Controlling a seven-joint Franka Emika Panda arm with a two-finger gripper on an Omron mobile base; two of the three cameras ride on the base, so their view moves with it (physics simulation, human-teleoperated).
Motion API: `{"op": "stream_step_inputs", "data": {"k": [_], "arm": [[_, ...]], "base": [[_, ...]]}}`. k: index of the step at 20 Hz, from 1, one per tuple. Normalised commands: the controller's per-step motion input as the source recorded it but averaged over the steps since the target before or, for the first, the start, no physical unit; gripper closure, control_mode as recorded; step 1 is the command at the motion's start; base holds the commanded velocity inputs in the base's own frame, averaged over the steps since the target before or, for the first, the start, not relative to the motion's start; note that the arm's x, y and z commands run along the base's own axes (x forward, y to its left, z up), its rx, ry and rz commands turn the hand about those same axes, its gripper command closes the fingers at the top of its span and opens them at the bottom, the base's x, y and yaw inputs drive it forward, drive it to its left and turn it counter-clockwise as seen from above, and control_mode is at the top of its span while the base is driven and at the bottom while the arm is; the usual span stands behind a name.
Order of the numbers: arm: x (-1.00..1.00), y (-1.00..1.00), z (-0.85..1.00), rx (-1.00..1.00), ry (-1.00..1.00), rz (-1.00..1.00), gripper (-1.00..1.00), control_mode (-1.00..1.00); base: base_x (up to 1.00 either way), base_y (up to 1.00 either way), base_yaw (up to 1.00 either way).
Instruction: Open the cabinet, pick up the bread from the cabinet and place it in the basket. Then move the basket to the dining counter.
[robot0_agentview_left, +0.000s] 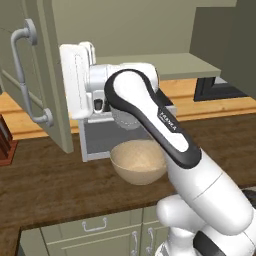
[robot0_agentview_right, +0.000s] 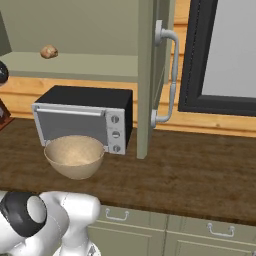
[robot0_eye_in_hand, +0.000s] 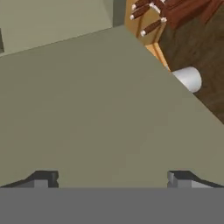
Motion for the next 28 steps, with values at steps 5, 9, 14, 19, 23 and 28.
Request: {"op": "stream_step_inputs", "data": {"k": [5,9,14,19,23,28], "arm": [[-0.03,1.0,-0.08,-0.07,0.08,0.38,-1.0,-1.0],[-0.11,1.0,-0.32,-0.02,0.0,0.23,-1.0,-1.0],[-0.34,0.28,0.32,-0.14,-0.14,0.11,-1.0,-1.0],[-0.42,-0.35,0.43,-0.59,-0.27,0.0,-1.0,-1.0],[0.11,-0.92,-0.4,-0.46,-0.32,0.0,-1.0,-1.0],[0.48,-1.0,-0.36,-0.14,-0.2,-0.04,-1.0,-1.0]], "base": [[0.0,0.0,0.0],[0.0,0.0,0.0],[0.0,0.0,0.0],[0.0,0.0,0.0],[0.0,0.0,0.0],[0.0,0.0,0.0]]}}
